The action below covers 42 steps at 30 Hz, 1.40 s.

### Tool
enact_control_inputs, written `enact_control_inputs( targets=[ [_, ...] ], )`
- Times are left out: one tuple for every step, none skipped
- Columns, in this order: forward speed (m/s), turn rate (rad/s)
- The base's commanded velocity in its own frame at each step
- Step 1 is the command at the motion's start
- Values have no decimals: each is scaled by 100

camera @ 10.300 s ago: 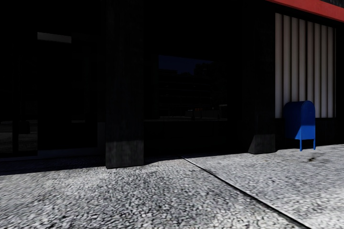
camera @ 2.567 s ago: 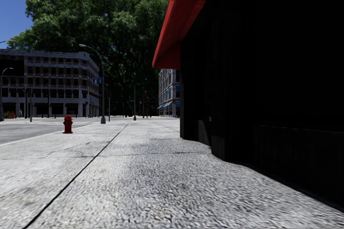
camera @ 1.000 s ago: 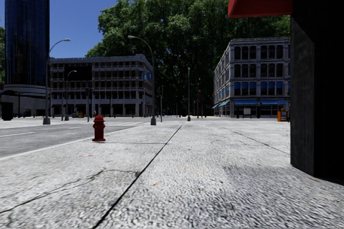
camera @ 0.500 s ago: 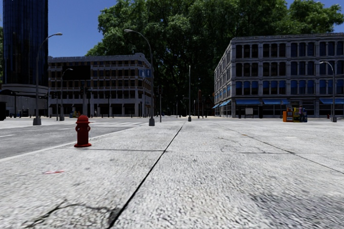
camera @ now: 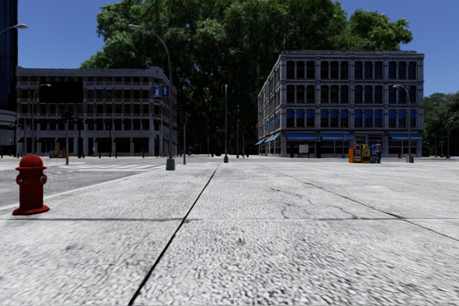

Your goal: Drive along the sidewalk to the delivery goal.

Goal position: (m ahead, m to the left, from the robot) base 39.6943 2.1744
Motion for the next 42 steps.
enact_control_inputs(
  targets=[
    [200, -64],
    [200, -64],
    [200, -64],
    [200, -64],
    [200, -64],
    [200, -64],
    [200, -64],
    [200, -64],
    [200, -64],
    [200, -64],
    [200, -64],
    [200, -64],
    [200, -64],
    [200, -64],
    [200, -59],
    [200, 0],
    [200, 0],
    [200, 0],
    [200, 0],
    [200, 0],
    [200, 0],
    [200, 0],
    [200, 0],
    [200, 0],
    [200, 0],
    [200, 0],
    [200, 0],
    [200, 0],
    [200, 0],
    [200, 0],
    [200, 0],
    [200, 0],
    [200, 0],
    [200, 0],
    [200, 0],
    [200, 0],
    [200, 0],
    [200, 0],
    [200, 0],
    [200, 0],
    [200, 0],
    [200, 0]
  ],
)
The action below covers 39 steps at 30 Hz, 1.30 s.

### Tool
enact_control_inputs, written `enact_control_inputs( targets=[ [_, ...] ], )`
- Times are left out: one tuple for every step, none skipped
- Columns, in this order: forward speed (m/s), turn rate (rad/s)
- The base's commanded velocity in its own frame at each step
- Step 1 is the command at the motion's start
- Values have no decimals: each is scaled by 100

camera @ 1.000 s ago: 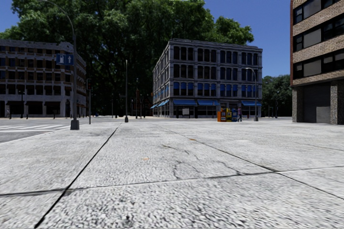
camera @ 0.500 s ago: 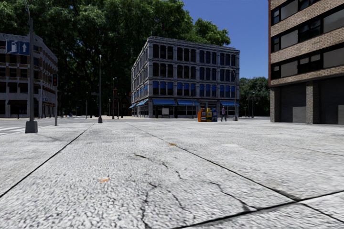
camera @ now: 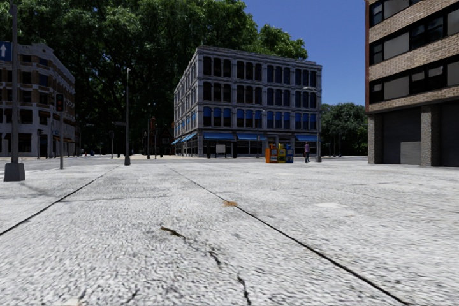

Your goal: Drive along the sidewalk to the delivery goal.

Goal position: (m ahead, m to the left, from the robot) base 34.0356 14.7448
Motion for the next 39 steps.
enact_control_inputs(
  targets=[
    [200, 0],
    [200, 0],
    [200, 0],
    [200, 0],
    [200, 0],
    [200, 0],
    [200, 0],
    [200, 0],
    [200, 0],
    [200, 0],
    [200, 0],
    [200, 0],
    [200, 0],
    [200, 0],
    [200, 0],
    [200, 0],
    [200, 0],
    [200, 0],
    [200, 0],
    [200, 0],
    [200, 0],
    [200, -9],
    [200, -9],
    [200, -15],
    [200, -18],
    [200, -20],
    [200, -20],
    [200, -20],
    [200, -20],
    [200, -21],
    [200, -21],
    [200, -21],
    [200, -21],
    [200, -21],
    [200, -21],
    [200, -21],
    [200, -21],
    [200, -21],
    [200, -21]
  ],
)
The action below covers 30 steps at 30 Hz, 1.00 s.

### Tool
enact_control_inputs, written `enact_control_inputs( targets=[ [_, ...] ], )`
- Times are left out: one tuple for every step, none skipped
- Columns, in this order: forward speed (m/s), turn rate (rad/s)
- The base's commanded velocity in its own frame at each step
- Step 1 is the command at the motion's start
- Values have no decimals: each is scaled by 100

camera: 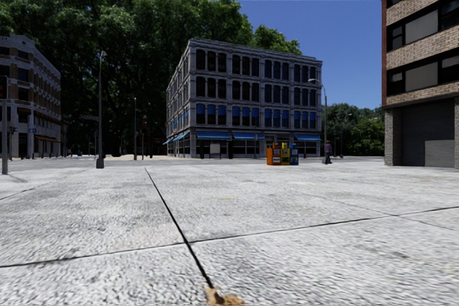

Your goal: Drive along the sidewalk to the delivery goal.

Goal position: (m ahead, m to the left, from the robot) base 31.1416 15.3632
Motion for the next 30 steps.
enact_control_inputs(
  targets=[
    [200, -21],
    [200, -21],
    [200, -21],
    [200, -21],
    [200, -21],
    [200, -21],
    [200, -21],
    [200, -21],
    [200, -21],
    [200, -23],
    [200, -23],
    [200, -31],
    [200, -39],
    [200, -41],
    [200, -41],
    [200, -42],
    [200, -42],
    [200, -42],
    [200, -42],
    [200, -42],
    [200, -42],
    [200, -42],
    [200, -42],
    [200, -42],
    [200, -33],
    [200, -10],
    [200, -10],
    [200, 0],
    [200, 0],
    [200, 0]
  ],
)
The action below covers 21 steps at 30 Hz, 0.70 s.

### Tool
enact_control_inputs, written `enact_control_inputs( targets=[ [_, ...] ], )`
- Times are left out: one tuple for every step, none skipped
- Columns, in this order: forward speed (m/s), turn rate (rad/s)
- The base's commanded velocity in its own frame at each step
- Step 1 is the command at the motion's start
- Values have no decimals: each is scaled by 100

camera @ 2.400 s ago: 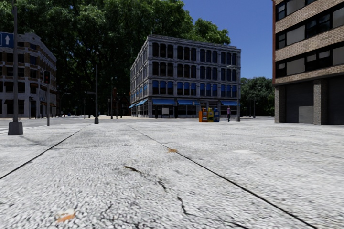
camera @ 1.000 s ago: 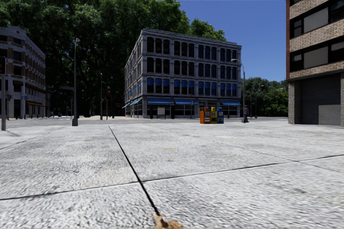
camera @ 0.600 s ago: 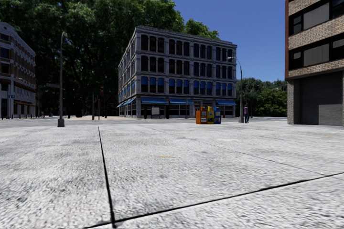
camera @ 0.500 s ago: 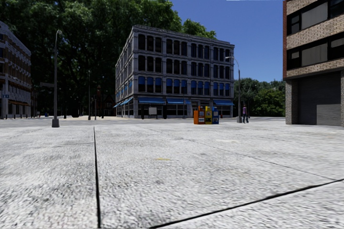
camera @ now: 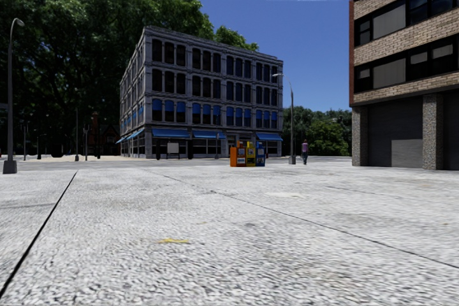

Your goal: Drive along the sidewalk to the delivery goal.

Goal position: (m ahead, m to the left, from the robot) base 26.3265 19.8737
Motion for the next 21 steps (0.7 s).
enact_control_inputs(
  targets=[
    [200, 0],
    [200, 0],
    [200, -8],
    [200, -8],
    [200, -19],
    [200, -23],
    [200, -25],
    [200, -25],
    [200, -25],
    [200, -26],
    [200, -26],
    [200, -26],
    [200, -26],
    [200, -26],
    [200, -26],
    [200, -26],
    [200, -26],
    [200, -26],
    [200, -26],
    [200, -26],
    [200, -26]
  ],
)
